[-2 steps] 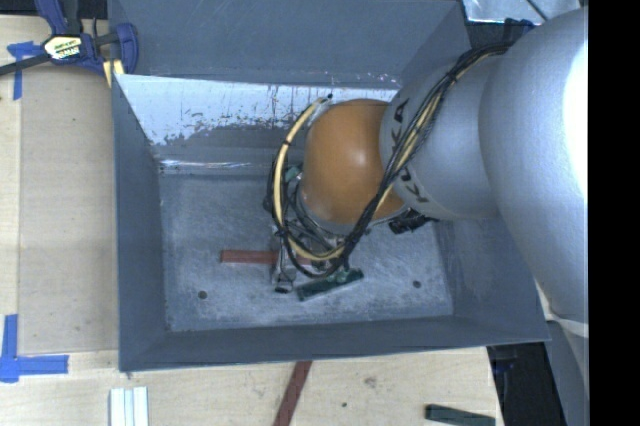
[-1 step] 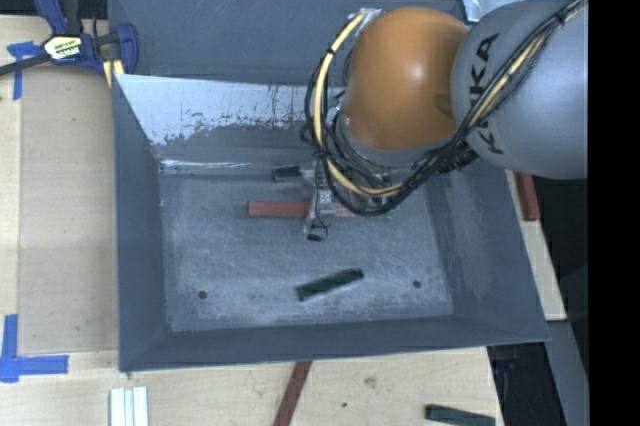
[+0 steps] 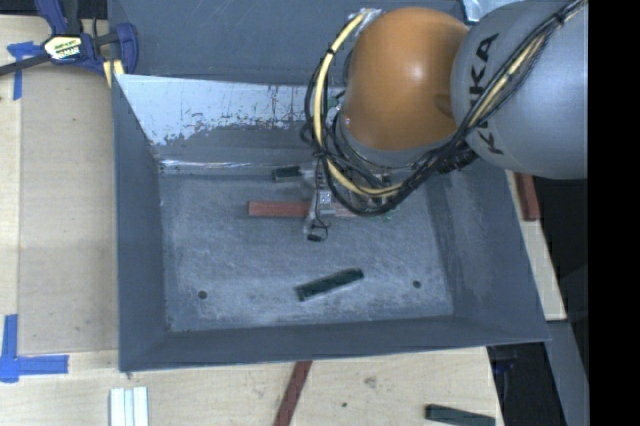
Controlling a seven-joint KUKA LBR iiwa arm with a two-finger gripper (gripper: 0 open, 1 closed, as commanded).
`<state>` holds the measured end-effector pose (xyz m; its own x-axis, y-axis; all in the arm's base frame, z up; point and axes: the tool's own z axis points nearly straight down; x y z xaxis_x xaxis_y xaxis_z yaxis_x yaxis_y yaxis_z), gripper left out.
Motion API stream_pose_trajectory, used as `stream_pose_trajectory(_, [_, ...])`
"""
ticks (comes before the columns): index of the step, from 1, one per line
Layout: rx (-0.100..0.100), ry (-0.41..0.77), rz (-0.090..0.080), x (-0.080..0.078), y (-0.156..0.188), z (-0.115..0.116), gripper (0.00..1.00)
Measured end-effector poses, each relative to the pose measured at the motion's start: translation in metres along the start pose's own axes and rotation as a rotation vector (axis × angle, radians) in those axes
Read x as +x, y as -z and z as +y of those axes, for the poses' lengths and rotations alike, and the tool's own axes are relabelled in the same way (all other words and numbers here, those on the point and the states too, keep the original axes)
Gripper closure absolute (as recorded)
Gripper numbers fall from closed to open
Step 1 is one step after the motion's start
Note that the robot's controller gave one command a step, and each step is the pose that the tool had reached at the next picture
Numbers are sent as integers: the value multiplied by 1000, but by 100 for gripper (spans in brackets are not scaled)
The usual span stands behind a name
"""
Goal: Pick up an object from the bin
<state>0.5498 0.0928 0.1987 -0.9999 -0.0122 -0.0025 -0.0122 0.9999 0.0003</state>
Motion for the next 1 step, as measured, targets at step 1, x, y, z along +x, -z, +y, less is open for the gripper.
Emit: stream_pose_trajectory(1, [0, 137, 8, -2, 26, -10, 100])
